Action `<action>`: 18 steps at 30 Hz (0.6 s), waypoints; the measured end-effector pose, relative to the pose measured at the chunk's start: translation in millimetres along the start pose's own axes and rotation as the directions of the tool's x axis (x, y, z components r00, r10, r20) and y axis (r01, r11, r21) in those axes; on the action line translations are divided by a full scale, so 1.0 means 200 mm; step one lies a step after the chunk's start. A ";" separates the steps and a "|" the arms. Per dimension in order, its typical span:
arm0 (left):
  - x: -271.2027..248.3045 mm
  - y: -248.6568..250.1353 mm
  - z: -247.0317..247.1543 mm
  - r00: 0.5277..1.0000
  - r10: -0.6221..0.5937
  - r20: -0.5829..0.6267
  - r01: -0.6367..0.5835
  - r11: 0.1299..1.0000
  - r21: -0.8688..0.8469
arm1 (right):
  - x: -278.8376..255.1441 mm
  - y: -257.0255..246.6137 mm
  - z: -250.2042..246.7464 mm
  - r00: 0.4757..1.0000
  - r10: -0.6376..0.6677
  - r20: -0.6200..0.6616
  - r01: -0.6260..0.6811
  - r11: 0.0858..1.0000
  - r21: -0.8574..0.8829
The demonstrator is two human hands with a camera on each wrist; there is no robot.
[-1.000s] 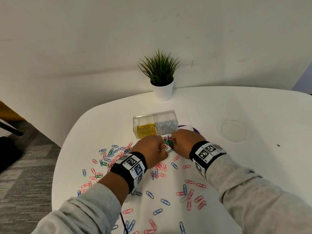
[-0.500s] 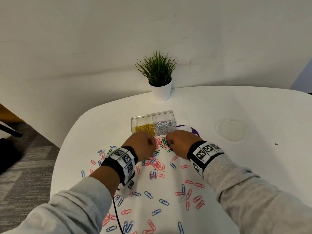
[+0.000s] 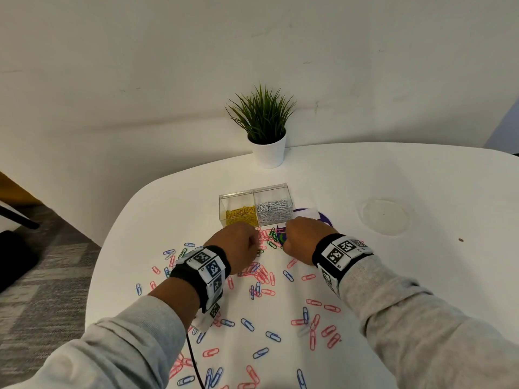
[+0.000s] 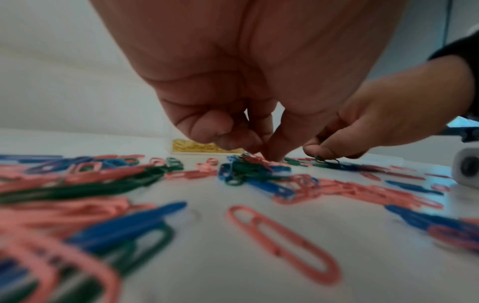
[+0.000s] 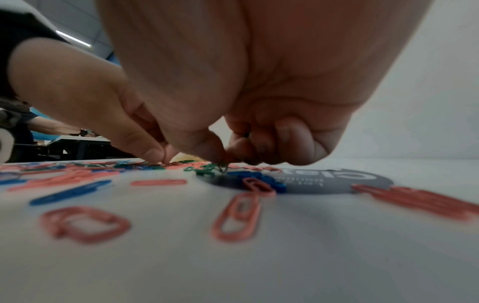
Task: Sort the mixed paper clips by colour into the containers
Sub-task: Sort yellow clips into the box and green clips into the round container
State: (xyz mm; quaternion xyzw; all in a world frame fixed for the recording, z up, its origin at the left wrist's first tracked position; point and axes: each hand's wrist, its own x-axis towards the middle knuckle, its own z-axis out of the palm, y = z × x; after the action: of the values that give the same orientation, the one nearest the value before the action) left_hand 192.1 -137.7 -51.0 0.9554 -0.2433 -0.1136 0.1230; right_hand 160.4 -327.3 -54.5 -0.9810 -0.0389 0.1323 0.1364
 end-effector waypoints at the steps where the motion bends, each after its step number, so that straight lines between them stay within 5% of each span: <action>1: 0.00 -0.01 -0.01 1.000 -0.021 -0.018 0.020 0.999 -0.037 | 0.00 0.00 0.00 1.000 0.007 -0.009 -0.007 1.000 0.030; 8: -0.03 -0.04 -0.04 0.999 -0.038 -0.007 0.039 0.997 0.062 | -0.02 0.00 -0.02 0.995 -0.030 -0.097 0.039 0.996 0.086; 13: -0.04 -0.01 -0.01 0.998 -0.055 0.008 0.053 0.987 0.149 | -0.03 -0.01 -0.03 0.998 -0.050 0.025 0.048 0.997 0.066; 18: -0.09 -0.01 0.00 0.995 -0.033 0.097 0.021 0.992 0.121 | -0.03 0.00 -0.01 0.999 -0.050 0.009 0.050 0.999 -0.022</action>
State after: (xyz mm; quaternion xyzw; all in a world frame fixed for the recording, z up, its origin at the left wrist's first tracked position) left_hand 178.8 -126.9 -48.2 0.9574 -0.2426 -0.1474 0.0520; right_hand 154.3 -328.7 -51.5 -0.9806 -0.0654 0.1326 0.1286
